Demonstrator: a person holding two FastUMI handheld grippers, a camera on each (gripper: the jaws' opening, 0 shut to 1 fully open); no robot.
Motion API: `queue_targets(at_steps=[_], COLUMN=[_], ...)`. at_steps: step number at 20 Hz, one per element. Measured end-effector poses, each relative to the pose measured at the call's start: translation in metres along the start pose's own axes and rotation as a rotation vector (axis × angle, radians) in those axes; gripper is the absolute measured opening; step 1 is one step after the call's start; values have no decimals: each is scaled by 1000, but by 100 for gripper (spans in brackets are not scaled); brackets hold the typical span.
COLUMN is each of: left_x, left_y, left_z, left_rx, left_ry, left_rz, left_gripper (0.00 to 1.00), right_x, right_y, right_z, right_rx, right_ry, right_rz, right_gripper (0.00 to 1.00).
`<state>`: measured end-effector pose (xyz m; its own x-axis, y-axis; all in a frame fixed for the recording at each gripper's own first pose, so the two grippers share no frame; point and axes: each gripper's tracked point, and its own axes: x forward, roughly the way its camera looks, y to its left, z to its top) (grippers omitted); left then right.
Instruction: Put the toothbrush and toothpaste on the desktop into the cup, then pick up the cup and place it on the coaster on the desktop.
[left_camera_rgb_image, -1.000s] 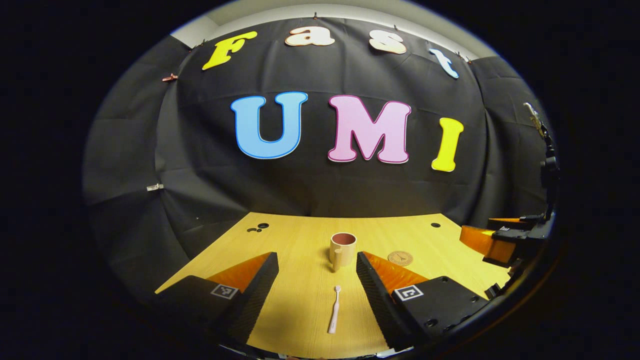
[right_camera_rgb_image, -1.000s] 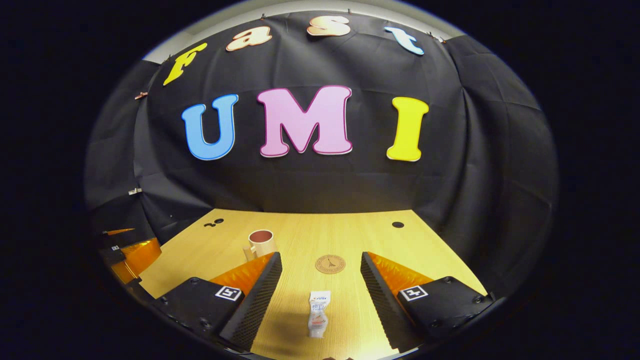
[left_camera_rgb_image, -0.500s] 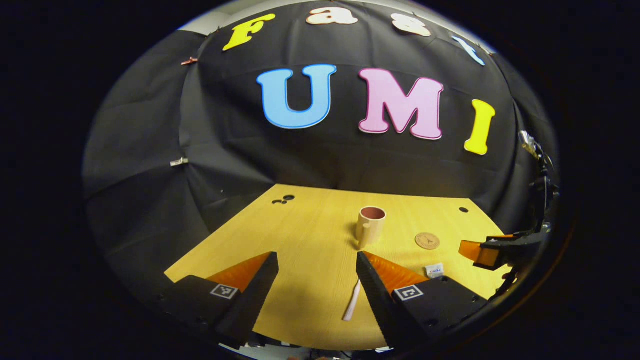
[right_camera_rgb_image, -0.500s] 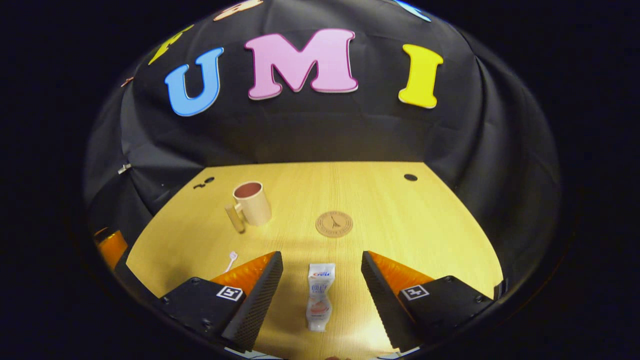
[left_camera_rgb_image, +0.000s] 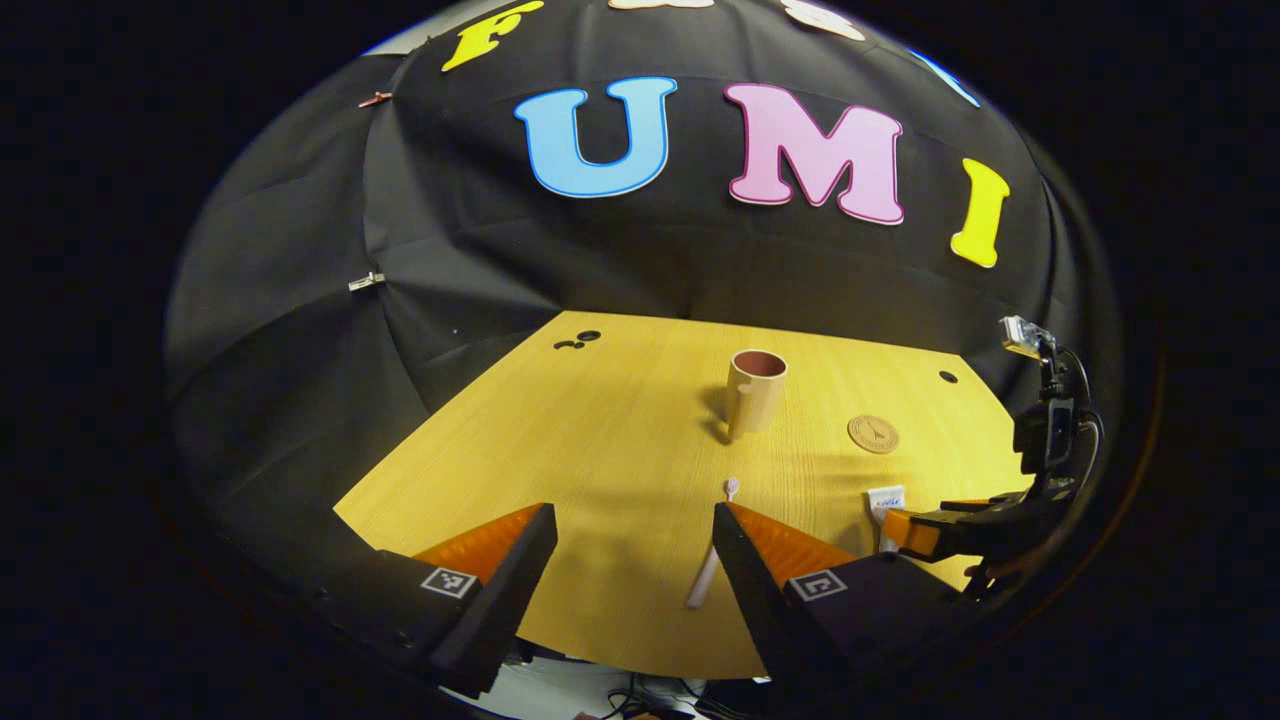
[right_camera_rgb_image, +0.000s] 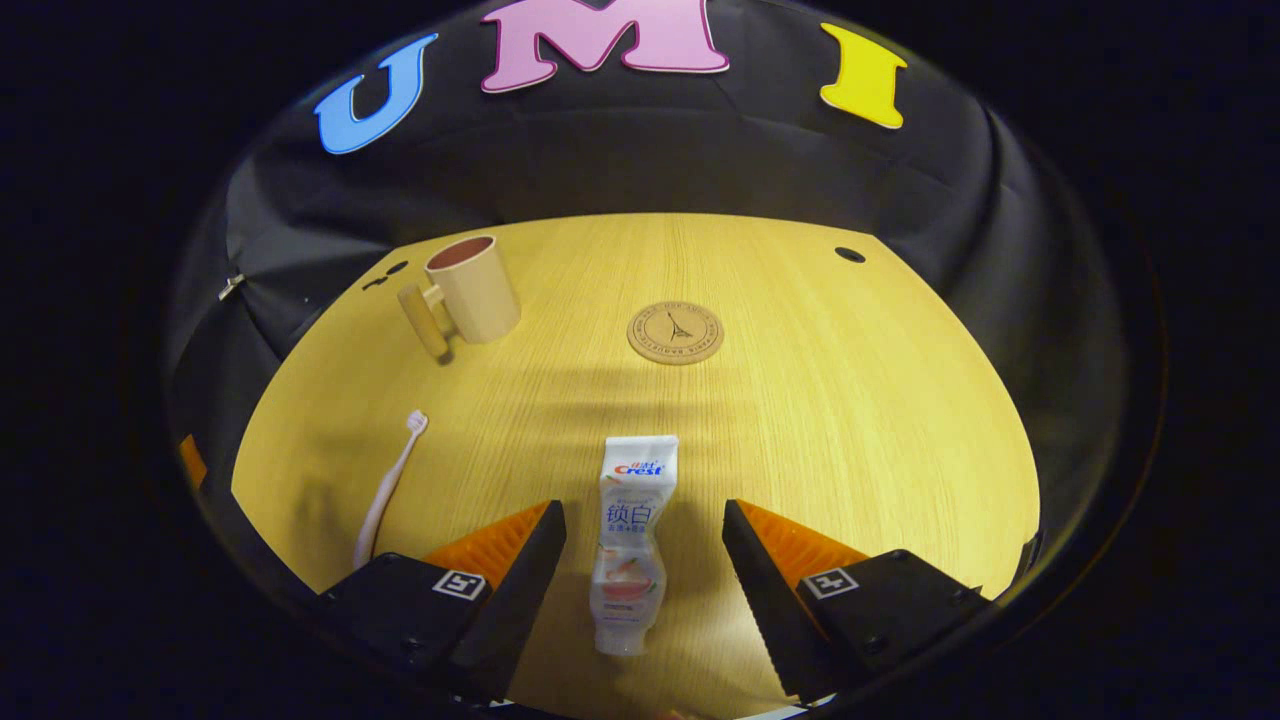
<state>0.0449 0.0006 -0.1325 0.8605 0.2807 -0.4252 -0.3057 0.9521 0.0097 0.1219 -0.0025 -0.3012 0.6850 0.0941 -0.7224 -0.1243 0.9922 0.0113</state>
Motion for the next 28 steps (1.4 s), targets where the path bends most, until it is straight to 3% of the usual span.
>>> queue_targets(at_steps=[10, 12, 14, 15, 17, 19, 24, 28], left_x=[-8, -8, -9, -10, -13, -16, -23, -20], left_y=[-9, -6, -4, -3, -6, -7, -10, -13], left_z=[-22, -23, -23, -25, -22, -24, -30, -36], left_rx=[-19, -9, -8, -17, -42, -50, -44, -33], left_ry=[59, 59, 56, 60, 52, 44, 35, 28], left_rz=[3, 4, 3, -2, -18, -26, -31, -41], left_gripper=[98, 98, 98, 98, 98, 98, 98, 98], right_x=[23, 23, 25, 25, 24, 25, 24, 15], right_y=[7, 7, 8, 11, 11, 11, 10, 12], right_z=[-23, -24, -24, -23, -25, -23, -25, -27], right_rx=[-20, -5, -15, -26, -57, -43, -51, -27], right_ry=[95, 124, 158, 171, 201, 209, 238, 253], right_rz=[-17, -30, -24, -5, 9, 15, 31, 83], right_gripper=[98, 69, 61, 61, 50, 50, 29, 30])
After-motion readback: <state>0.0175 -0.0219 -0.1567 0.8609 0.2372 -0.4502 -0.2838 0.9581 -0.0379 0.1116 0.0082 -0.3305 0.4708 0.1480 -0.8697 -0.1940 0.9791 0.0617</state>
